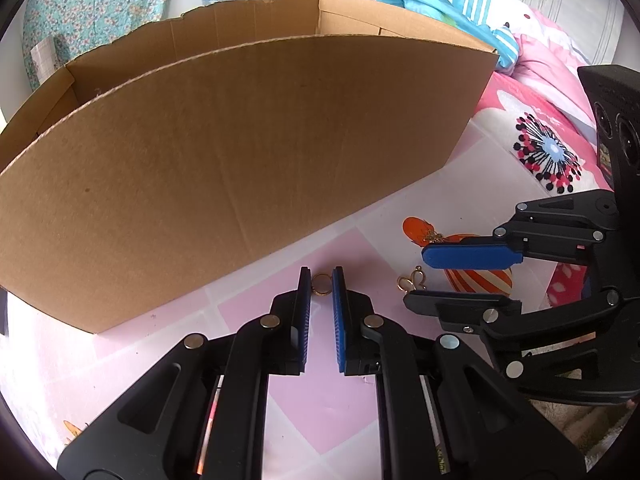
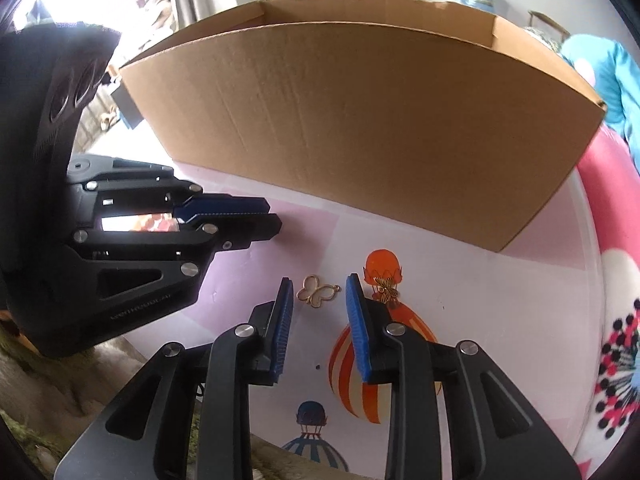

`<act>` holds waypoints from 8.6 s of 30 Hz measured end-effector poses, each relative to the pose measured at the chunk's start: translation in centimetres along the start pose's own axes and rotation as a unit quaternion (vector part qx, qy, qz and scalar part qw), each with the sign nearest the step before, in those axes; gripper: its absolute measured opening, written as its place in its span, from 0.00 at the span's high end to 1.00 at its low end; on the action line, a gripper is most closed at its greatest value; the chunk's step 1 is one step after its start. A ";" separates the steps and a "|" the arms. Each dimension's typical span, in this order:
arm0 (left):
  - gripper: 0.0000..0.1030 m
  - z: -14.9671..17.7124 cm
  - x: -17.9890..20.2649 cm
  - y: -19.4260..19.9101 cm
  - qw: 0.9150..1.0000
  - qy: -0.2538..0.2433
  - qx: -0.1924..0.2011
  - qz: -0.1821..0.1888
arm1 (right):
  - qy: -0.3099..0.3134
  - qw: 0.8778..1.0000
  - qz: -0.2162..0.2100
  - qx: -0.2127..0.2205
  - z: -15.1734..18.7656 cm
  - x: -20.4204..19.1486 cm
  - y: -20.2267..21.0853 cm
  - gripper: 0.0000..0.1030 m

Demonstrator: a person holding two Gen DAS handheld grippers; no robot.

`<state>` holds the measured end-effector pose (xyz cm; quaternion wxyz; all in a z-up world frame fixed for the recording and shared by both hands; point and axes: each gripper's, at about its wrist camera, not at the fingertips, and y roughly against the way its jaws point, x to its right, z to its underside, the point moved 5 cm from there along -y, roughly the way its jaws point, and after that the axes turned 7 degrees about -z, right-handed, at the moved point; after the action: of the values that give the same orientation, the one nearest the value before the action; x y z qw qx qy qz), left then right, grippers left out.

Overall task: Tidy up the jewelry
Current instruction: 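Close the right tool on the gold butterfly charm beside the balloon earring, then carry both held charms over the box and open both tools to drop them, then withdraw both open tools from the box toward the remaining jewelry, then close the left tool on the peach bead bracelet while the right tool grips the balloon earring, then carry the bracelet and earring over the box and open both tools to drop them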

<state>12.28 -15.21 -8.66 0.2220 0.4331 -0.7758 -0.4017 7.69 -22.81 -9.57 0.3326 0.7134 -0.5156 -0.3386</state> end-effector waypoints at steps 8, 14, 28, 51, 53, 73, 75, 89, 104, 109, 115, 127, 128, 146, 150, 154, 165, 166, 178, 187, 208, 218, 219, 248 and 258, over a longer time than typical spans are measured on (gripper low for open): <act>0.91 0.0 0.0 0.0 1.000 0.000 0.000 0.000 | 0.047 0.999 0.004 -0.016 -0.8 -1.5 -1.0 0.81; 0.91 0.0 0.0 0.0 1.000 -0.001 0.000 0.000 | 0.052 0.999 0.003 -0.014 -1.1 -1.9 -1.1 0.84; 0.90 0.0 0.1 0.0 1.000 -0.002 0.000 -0.001 | 0.045 0.999 0.000 -0.009 -1.6 -1.8 0.2 0.70; 0.90 0.0 0.0 0.0 1.000 -0.003 0.003 0.005 | 0.046 0.998 0.004 -0.042 -3.1 -3.8 -2.3 0.81; 0.90 0.0 0.0 0.0 1.000 -0.004 0.004 0.004 | 0.043 0.998 0.002 -0.040 -2.8 -3.2 -2.0 0.81; 0.90 0.1 0.0 0.0 1.000 -0.011 0.009 0.000 | -0.012 1.000 0.006 0.005 -1.1 0.1 3.0 0.81; 0.90 0.2 0.0 0.0 1.000 -0.011 0.010 0.002 | -0.018 1.000 0.010 0.009 -0.8 0.1 3.5 0.81; 0.91 -0.4 0.6 3.7 0.998 -0.027 0.046 0.021 | -0.019 0.998 0.008 0.053 -0.4 0.1 6.6 0.81; 0.90 -10.3 -6.5 8.6 0.995 0.024 0.081 0.056 | 0.017 0.992 -0.098 0.082 -11.8 1.7 9.6 0.81; 0.91 -9.8 -8.5 2.8 0.992 0.054 -0.052 0.102 | 0.011 0.993 -0.106 -0.055 -13.4 2.8 3.1 0.81; 0.90 -8.2 -8.9 0.0 0.989 0.032 -0.123 0.073 | 0.038 0.982 -0.086 -0.164 -12.5 2.5 -1.6 0.81; 0.59 -9.2 -9.7 1.8 0.994 0.041 -0.081 0.053 | 0.005 0.990 -0.084 -0.111 -14.1 4.3 1.5 0.68; 0.58 -9.4 -9.7 2.3 0.995 0.041 -0.072 0.051 | 0.001 0.992 -0.084 -0.099 -14.4 4.4 2.1 0.67; 0.33 -1.3 -6.9 13.2 0.995 0.071 0.059 0.049 | -0.090 0.982 -0.120 0.116 -4.0 3.0 13.7 0.38; 0.33 2.4 -4.7 8.6 0.998 0.066 -0.005 0.001 | -0.147 0.979 -0.116 0.085 0.0 3.1 10.3 0.38; 0.36 3.7 -3.8 6.2 0.998 0.053 -0.010 -0.043 | -0.183 0.978 -0.083 0.050 2.4 3.4 7.4 0.38; 0.60 4.7 -3.5 3.8 0.995 0.067 -0.037 -0.059 | -0.186 0.981 -0.038 0.051 2.7 3.4 6.2 0.38; 0.63 4.8 -3.5 3.7 0.995 0.066 -0.040 -0.061 | -0.185 0.981 -0.034 0.052 2.7 3.4 6.1 0.38; 0.85 3.9 -3.2 1.7 0.991 0.079 -0.055 -0.094 | -0.182 0.982 -0.032 0.045 1.8 3.5 5.0 0.38; 0.90 4.4 -3.7 1.6 0.990 0.085 -0.053 -0.098 | -0.187 0.981 -0.031 0.034 1.5 3.8 4.3 0.38; 0.90 4.5 -4.2 2.1 0.990 0.084 -0.050 -0.101 | -0.146 0.988 -0.010 0.041 1.0 2.7 3.9 0.44; 0.90 4.9 -4.4 2.3 0.991 0.085 -0.047 -0.097 | -0.098 0.995 0.023 0.029 0.8 1.6 2.3 0.61; 0.90 4.9 -4.4 2.3 0.991 0.085 -0.047 -0.097 | -0.092 0.995 0.021 0.027 0.7 1.6 2.0 0.64; 0.92 5.1 -4.5 2.7 0.992 0.086 -0.033 -0.088 | -0.101 0.994 -0.023 0.024 1.4 2.7 3.6 0.93; 0.92 4.1 -6.2 7.4 0.993 0.111 0.033 -0.022 | -0.101 0.992 -0.021 0.071 1.1 1.2 7.6 0.93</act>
<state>9.04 -5.91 -4.97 0.2834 0.4984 -0.7497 -0.3304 3.18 -26.00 -4.14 0.2198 0.7080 -0.5543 -0.3784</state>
